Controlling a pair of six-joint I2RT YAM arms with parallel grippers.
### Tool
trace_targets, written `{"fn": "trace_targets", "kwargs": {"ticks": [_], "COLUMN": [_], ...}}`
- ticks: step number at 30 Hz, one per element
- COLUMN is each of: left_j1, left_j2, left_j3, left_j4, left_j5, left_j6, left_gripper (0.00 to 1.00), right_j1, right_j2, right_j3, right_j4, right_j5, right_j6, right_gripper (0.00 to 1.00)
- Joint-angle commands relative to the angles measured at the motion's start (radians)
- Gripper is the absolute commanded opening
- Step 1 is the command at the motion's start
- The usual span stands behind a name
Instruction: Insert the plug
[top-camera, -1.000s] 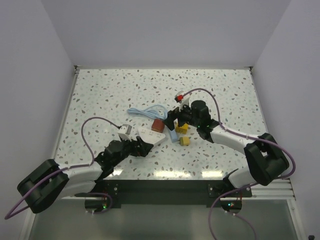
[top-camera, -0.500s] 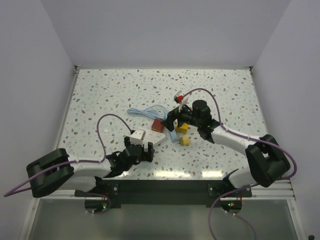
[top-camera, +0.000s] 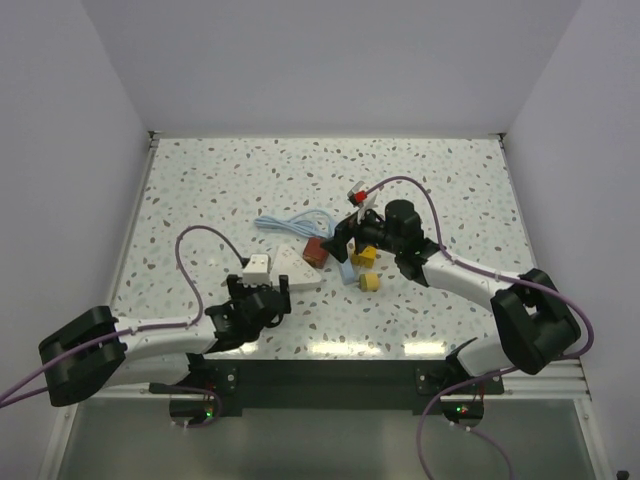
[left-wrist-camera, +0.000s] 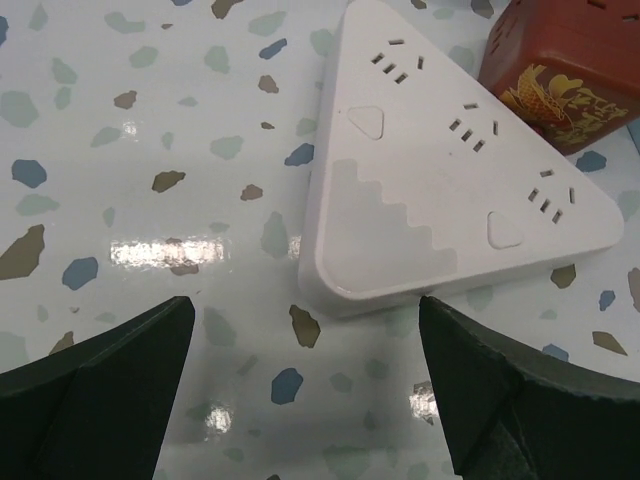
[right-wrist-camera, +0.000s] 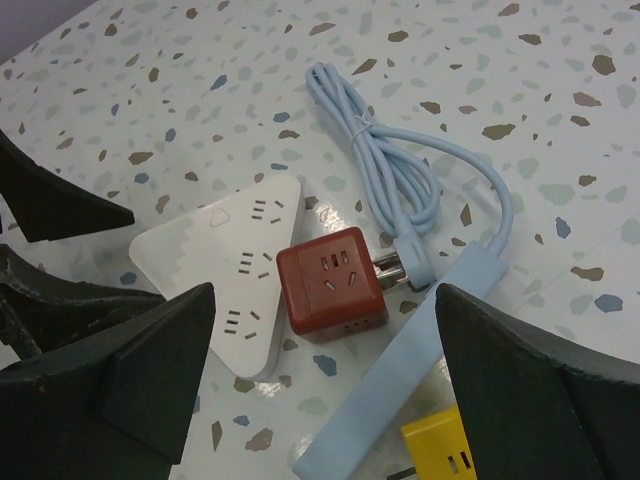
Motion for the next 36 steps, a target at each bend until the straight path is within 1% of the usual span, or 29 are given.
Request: {"fn": "trace_targets", "kwargs": {"ticks": [1, 2, 4, 5, 6, 8, 10, 12, 17, 21, 28, 33, 35, 36], "left_j1": [0.015, 0.045, 0.079, 0.119, 0.136, 0.172, 0.182, 0.203, 0.213, 0.213, 0.213, 0.214, 0.213, 0.214], "left_j2": [-0.033, -0.031, -0.031, -0.026, -0.026, -0.025, -0.025, -0.007, 0.029, 0.023, -0.062, -0.094, -0.111, -0.115], "left_j3": [0.045, 0.048, 0.034, 0.031, 0.026, 0.026, 0.026, 0.043, 0.074, 0.083, 0.08, 0.092, 0.092, 0.091], "left_j4": [-0.057, -0.055, 0.008, 0.023, 0.049, 0.054, 0.072, 0.056, 0.031, 0.04, 0.06, 0.062, 0.066, 0.081], "left_j5": [-0.112, -0.102, -0.071, -0.032, -0.016, -0.005, -0.005, -0.017, -0.045, -0.027, 0.07, 0.139, 0.165, 0.174], "left_j6": [-0.045, -0.034, -0.002, 0.017, 0.023, 0.028, 0.035, 0.031, 0.02, 0.041, 0.13, 0.173, 0.201, 0.21], "left_gripper": [1.0, 1.0, 1.0, 1.0, 1.0, 1.0, 1.0, 1.0, 1.0, 1.0, 1.0, 1.0, 1.0, 1.0], "right_j1": [-0.002, -0.004, -0.002, -0.001, -0.001, 0.005, 0.013, 0.018, 0.039, 0.055, 0.071, 0.09, 0.098, 0.099], "right_j2": [-0.009, 0.013, 0.043, 0.071, 0.086, 0.108, 0.138, 0.172, 0.234, 0.286, 0.324, 0.355, 0.366, 0.376], "right_j3": [0.01, 0.026, 0.043, 0.059, 0.063, 0.071, 0.079, 0.1, 0.148, 0.18, 0.186, 0.189, 0.197, 0.2], "right_j4": [0.043, 0.034, 0.028, 0.022, 0.019, 0.02, 0.019, 0.0, -0.026, -0.055, -0.089, -0.103, -0.106, -0.109], "right_j5": [-0.024, -0.03, -0.051, -0.061, -0.071, -0.093, -0.099, -0.113, -0.104, -0.082, -0.019, 0.005, 0.014, 0.015], "right_j6": [-0.004, -0.012, -0.02, -0.029, -0.033, -0.059, -0.075, -0.108, -0.15, -0.179, -0.214, -0.234, -0.239, -0.241], "right_gripper": [0.95, 0.95, 0.95, 0.95, 0.95, 0.95, 0.95, 0.95, 0.94, 0.94, 0.93, 0.92, 0.91, 0.88]}}
